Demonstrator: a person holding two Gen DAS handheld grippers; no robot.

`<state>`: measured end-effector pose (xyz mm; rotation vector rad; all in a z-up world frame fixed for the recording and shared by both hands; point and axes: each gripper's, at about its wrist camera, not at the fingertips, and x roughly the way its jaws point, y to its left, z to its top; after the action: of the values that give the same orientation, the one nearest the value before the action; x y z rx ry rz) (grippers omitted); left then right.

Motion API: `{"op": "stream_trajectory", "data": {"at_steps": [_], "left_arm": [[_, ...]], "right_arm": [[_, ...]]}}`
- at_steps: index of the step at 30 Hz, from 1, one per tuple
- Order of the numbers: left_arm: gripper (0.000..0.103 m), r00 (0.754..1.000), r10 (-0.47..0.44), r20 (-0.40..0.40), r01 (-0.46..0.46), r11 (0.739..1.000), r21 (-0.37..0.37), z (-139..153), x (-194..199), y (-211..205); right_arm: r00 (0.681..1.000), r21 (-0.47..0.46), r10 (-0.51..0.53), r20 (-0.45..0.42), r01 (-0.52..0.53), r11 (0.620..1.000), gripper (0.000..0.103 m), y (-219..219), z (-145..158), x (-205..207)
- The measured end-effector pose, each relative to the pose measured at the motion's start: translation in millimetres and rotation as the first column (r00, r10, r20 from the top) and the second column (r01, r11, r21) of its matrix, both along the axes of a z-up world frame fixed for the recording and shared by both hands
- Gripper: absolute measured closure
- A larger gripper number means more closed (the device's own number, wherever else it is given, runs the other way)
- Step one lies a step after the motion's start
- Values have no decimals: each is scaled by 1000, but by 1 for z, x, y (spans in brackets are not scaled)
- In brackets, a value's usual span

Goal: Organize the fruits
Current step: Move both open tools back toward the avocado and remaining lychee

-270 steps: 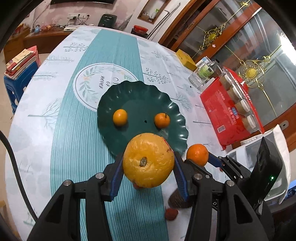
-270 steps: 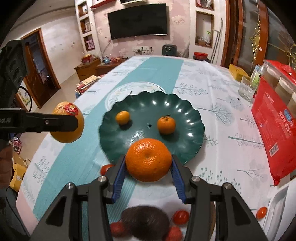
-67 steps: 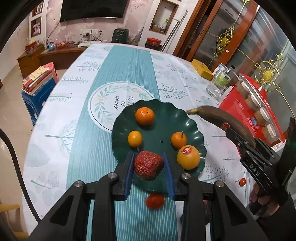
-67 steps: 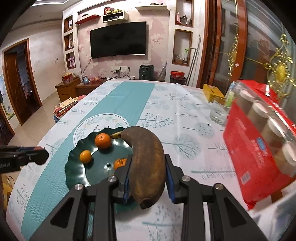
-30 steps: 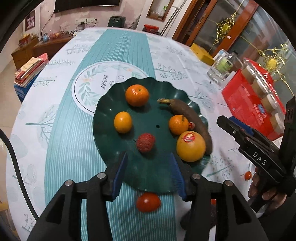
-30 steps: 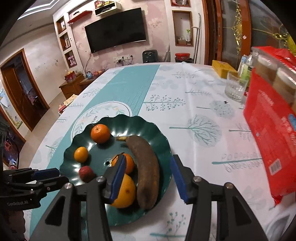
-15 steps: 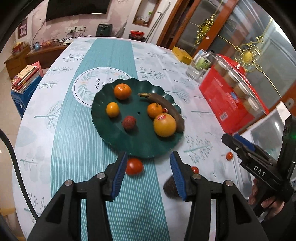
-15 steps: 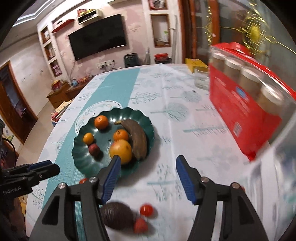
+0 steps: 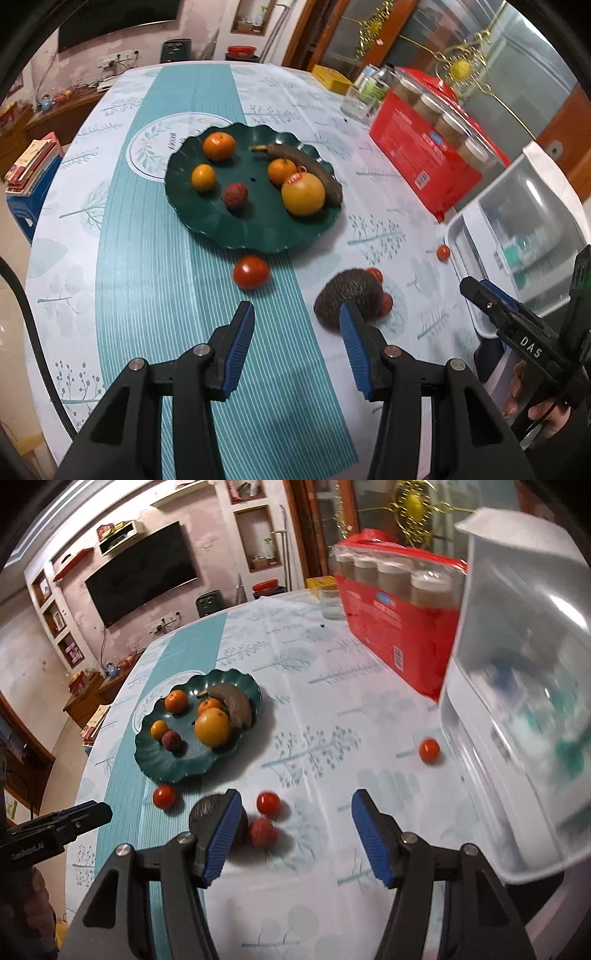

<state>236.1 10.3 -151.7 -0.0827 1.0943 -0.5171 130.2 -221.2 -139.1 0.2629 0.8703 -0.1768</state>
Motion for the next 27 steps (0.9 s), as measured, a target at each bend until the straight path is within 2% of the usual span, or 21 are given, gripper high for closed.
{"op": "stream_trajectory", "data": {"at_steps": [6,11,18,22,27], "left_arm": [[56,998,-45,-39,47,998,50,-5,2,-6],[56,995,-72,-74,80,991,110,-6,14,-16],[40,987,-113,-118,130,980,154,-13,27,-41],[36,978,-135,-158,160,974,158,-24,35,-61],[32,968,-151,-201,184,971,155,-39,42,-82]], "right_arm": [[1000,2,0,-19,0,1000,41,12,-18,-18],[998,0,47,-34,-47,999,41,20,-31,-19],[991,-22,128,-26,-128,991,41,21,-46,-9],[982,-79,184,-27,-186,979,41,23,-55,1],[957,-125,288,-42,-291,948,41,27,-66,13]]}}
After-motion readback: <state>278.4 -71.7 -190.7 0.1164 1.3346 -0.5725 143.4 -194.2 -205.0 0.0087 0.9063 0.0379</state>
